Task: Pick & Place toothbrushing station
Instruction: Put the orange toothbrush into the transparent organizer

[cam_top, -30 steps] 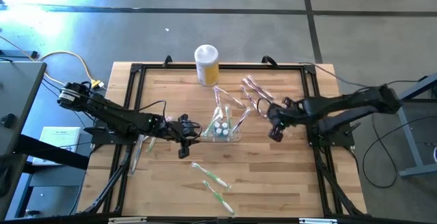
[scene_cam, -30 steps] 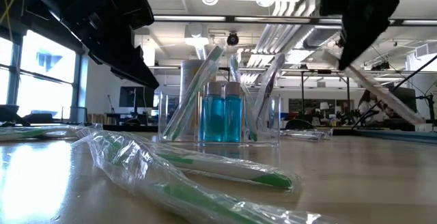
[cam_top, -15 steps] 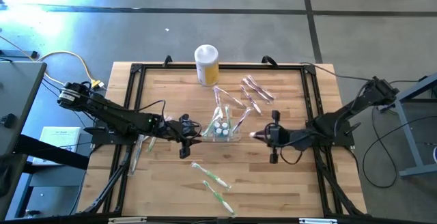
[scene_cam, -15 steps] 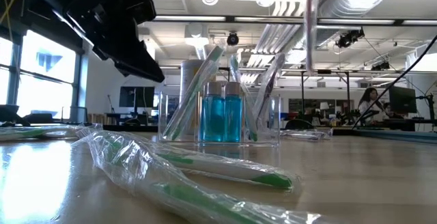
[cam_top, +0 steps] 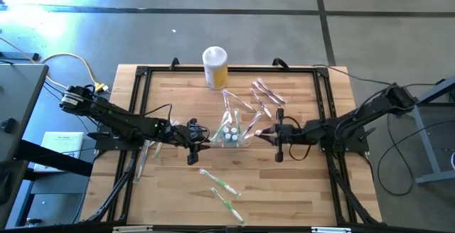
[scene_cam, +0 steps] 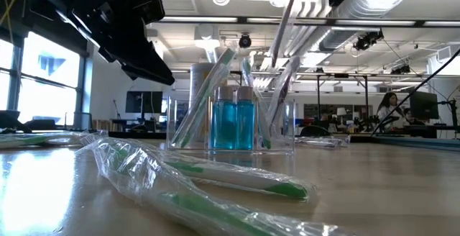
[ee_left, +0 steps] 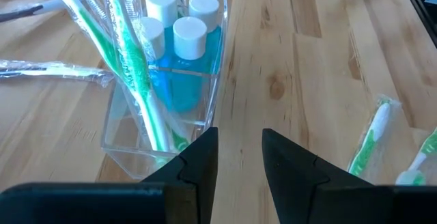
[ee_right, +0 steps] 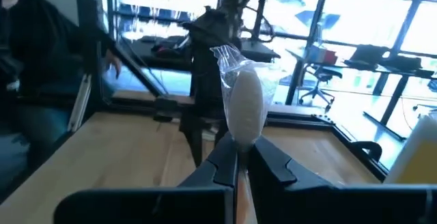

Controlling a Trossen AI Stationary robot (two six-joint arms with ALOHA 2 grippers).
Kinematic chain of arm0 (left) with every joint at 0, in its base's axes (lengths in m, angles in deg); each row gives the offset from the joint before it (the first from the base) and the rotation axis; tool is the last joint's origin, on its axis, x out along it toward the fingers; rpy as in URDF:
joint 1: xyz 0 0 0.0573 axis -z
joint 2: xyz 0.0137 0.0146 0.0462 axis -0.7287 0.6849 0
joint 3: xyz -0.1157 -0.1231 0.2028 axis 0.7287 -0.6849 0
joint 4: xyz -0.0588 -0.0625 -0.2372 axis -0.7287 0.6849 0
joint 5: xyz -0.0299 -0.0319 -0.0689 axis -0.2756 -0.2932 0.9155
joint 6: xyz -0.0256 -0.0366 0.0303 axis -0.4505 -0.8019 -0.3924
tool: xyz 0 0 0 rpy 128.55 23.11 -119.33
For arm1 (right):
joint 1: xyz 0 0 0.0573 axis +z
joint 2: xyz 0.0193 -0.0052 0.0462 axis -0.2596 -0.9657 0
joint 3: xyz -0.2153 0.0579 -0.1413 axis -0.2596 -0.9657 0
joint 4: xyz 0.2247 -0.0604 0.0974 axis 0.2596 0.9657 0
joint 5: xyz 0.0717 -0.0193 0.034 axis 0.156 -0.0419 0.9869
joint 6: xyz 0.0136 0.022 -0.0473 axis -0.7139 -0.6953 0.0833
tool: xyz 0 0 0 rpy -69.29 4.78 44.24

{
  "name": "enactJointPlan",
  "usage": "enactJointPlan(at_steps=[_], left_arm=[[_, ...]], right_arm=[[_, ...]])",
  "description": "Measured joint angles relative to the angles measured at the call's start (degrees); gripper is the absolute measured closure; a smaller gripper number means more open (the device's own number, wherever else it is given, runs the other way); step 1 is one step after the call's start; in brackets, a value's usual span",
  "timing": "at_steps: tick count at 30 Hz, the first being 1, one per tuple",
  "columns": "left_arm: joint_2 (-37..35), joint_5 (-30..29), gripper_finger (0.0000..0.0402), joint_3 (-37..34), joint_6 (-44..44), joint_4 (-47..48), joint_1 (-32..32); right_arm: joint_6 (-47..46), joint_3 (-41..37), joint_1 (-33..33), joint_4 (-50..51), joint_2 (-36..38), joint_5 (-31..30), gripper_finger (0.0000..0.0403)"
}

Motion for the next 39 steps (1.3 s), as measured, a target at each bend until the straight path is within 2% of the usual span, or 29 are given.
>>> enactJointPlan(at_steps=[5, 13, 17, 24, 29, 39], left_arm=[[0.0, 0.0, 0.0291, 0.0, 0.0, 0.0, 0.0], [0.0, 0.0, 0.0291, 0.0, 0.0, 0.0, 0.0], [0.0, 0.0, 0.0291, 0.0, 0.0, 0.0, 0.0], [0.0, 0.0, 0.0291, 0.0, 0.0, 0.0, 0.0], [0.0, 0.0, 0.0291, 0.0, 0.0, 0.0, 0.0], [0.0, 0.1, 0.0291, 0.0, 0.0, 0.0, 0.0]], right_arm=[[-3.6, -6.2, -3.3, -8.0, 0.1, 1.5, 0.0394], [-7.2, -8.9, -5.2, -9.2, 0.0, 2.8, 0.0394], [-8.0, -9.1, -5.2, -10.1, -3.6, 2.4, 0.0394], [-7.1, -9.1, -5.2, -20.3, -13.7, 0.7, 0.0394], [-7.1, -9.0, -5.7, -24.6, -17.8, 0.7, 0.0393], [-13.0, -9.0, -9.6, -23.2, -20.3, 1.1, 0.0342]])
